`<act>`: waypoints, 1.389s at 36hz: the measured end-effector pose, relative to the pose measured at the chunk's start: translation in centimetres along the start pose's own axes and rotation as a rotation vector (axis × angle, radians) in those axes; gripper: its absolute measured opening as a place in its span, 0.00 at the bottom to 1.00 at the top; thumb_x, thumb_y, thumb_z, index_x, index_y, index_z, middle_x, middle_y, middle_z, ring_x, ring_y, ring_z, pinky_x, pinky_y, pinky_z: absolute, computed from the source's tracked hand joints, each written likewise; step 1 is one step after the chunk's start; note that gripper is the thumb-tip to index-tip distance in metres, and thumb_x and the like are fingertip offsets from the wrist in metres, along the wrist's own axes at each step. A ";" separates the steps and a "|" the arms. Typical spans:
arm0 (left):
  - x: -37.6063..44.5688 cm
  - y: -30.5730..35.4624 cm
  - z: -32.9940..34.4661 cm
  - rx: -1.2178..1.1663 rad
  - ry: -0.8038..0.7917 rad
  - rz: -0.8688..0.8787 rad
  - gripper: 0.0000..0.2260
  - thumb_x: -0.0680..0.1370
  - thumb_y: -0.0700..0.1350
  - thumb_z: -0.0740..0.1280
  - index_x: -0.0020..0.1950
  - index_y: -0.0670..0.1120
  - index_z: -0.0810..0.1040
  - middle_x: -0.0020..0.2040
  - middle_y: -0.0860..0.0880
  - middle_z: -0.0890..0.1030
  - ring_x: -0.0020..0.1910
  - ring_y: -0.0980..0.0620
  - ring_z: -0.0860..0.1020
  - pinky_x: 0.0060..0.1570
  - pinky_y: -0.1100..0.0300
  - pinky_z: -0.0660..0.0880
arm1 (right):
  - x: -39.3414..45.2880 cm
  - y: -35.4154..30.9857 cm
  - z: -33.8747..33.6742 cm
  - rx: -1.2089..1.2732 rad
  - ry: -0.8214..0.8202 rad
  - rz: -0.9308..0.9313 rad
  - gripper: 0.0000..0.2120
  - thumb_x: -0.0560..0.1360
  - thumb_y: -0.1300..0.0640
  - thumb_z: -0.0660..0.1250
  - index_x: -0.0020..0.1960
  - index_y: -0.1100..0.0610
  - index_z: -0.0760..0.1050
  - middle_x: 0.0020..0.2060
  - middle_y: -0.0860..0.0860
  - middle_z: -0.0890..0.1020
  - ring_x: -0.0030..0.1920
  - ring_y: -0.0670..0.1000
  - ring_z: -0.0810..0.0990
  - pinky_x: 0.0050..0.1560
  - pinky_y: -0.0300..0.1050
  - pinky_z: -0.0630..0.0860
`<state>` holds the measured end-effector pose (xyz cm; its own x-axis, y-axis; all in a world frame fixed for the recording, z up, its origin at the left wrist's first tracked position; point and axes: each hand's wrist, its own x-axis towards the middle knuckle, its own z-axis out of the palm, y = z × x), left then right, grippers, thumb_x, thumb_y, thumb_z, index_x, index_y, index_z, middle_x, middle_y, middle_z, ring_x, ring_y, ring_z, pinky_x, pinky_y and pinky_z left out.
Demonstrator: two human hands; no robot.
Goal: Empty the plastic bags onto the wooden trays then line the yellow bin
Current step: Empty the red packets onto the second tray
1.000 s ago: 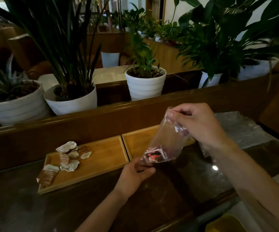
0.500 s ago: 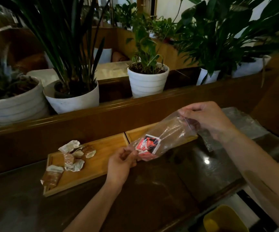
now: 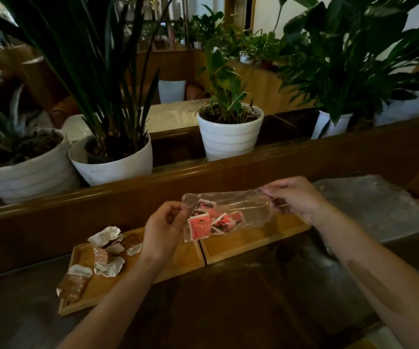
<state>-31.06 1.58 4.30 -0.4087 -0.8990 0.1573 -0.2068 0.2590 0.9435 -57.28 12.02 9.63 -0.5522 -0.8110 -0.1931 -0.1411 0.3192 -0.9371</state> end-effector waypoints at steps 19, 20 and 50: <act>4.3 5.6 3.2 0.285 0.061 0.078 0.05 0.79 0.47 0.66 0.51 0.51 0.81 0.48 0.50 0.83 0.46 0.52 0.83 0.46 0.51 0.82 | 4.2 3.9 -0.8 0.147 -0.143 0.091 0.07 0.77 0.60 0.67 0.52 0.57 0.82 0.44 0.54 0.85 0.41 0.51 0.83 0.36 0.43 0.79; 4.6 5.9 3.4 0.306 0.064 0.086 0.05 0.79 0.46 0.66 0.51 0.50 0.82 0.48 0.50 0.83 0.47 0.52 0.82 0.46 0.53 0.82 | 4.3 4.1 -0.8 0.158 -0.148 0.089 0.07 0.77 0.60 0.67 0.52 0.57 0.82 0.44 0.54 0.86 0.41 0.51 0.83 0.38 0.44 0.80; 7.8 12.3 4.0 0.571 0.105 0.225 0.10 0.80 0.46 0.64 0.58 0.48 0.81 0.51 0.52 0.80 0.54 0.53 0.78 0.56 0.54 0.76 | 5.8 3.3 0.7 0.162 -0.167 -0.099 0.08 0.77 0.58 0.67 0.54 0.56 0.82 0.45 0.50 0.85 0.43 0.46 0.82 0.32 0.30 0.76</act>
<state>-40.34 -0.83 15.97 -0.4144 -0.8225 0.3895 -0.5803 0.5685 0.5831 -60.39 8.06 5.19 -0.3973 -0.9084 -0.1304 -0.0474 0.1622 -0.9856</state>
